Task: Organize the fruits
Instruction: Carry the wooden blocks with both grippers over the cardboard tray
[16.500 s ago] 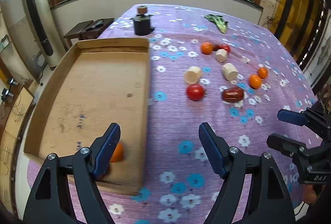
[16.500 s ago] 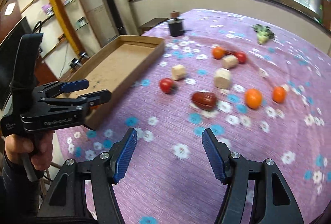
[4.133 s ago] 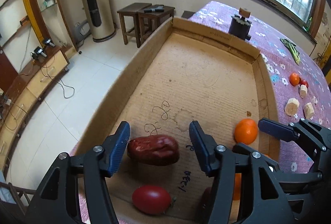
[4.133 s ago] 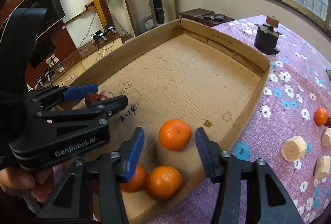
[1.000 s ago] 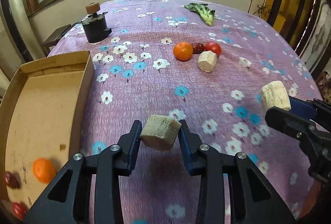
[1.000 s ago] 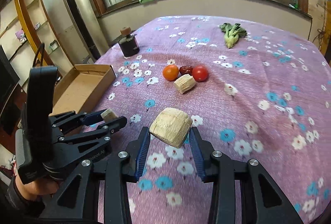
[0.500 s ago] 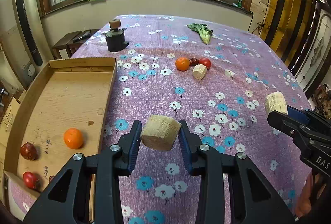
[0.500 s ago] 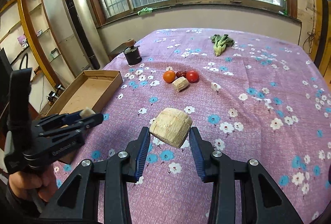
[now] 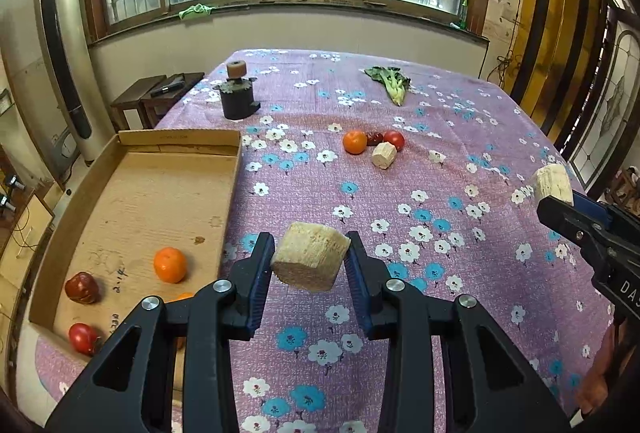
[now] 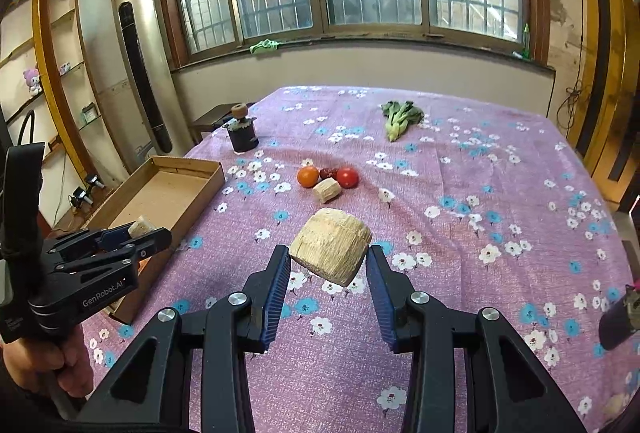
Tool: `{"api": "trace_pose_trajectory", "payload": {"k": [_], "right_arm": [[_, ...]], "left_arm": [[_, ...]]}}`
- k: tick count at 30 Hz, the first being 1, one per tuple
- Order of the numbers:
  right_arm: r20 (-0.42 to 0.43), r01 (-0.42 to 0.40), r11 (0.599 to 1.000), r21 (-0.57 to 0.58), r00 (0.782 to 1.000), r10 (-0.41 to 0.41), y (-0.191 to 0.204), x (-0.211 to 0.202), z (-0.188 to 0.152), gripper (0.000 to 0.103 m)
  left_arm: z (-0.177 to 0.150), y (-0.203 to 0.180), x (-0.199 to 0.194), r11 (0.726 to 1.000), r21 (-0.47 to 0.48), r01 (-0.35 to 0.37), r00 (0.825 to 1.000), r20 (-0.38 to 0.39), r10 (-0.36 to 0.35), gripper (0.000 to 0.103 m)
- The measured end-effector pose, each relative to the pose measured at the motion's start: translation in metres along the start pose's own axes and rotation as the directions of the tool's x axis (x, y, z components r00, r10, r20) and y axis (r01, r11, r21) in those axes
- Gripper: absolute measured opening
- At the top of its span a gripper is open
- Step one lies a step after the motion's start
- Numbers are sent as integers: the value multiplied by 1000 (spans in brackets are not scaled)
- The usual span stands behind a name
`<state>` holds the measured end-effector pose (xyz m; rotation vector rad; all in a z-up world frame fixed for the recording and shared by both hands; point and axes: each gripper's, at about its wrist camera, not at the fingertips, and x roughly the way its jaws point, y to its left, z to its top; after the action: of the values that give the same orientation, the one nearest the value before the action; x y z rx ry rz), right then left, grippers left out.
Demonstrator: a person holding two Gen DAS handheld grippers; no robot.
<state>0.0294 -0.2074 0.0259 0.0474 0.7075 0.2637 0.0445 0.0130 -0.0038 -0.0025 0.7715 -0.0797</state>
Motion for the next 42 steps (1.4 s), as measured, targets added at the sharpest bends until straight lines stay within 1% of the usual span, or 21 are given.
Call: {"api": "trace_pose_trajectory", "payload": {"k": [7, 17, 24, 28, 31, 34, 38, 42], "right_arm": [[30, -2, 1000, -15, 1000, 2, 10, -11, 1, 40], [2, -42, 999, -25, 999, 42, 25, 2, 3, 40], [-11, -78, 996, -48, 997, 77, 44, 11, 6, 40], [-32, -118, 992, -47, 993, 117, 55, 18, 9, 40], [-44, -144, 988, -56, 989, 142, 67, 24, 10, 40], [-60, -179, 981, -73, 983, 175, 82, 30, 12, 40], [-82, -235, 969, -82, 970, 228, 102, 42, 18, 40], [-113, -298, 952, -76, 951, 288, 123, 61, 26, 40]], "left_arm": [[-1, 11, -8, 1000, -18, -19, 1000, 12, 19, 33], [1, 33, -10, 997, -47, -69, 997, 25, 70, 33], [-2, 54, -6, 990, -67, -124, 992, 18, 126, 33], [-3, 66, -8, 982, -75, -174, 984, 27, 176, 33], [-4, 76, -8, 973, -78, -215, 976, 30, 218, 33], [-5, 91, -8, 968, -97, -230, 972, 23, 233, 33], [-5, 118, -9, 964, -147, -220, 975, 9, 224, 33], [-3, 143, -6, 960, -189, -209, 977, -6, 212, 33]]}}
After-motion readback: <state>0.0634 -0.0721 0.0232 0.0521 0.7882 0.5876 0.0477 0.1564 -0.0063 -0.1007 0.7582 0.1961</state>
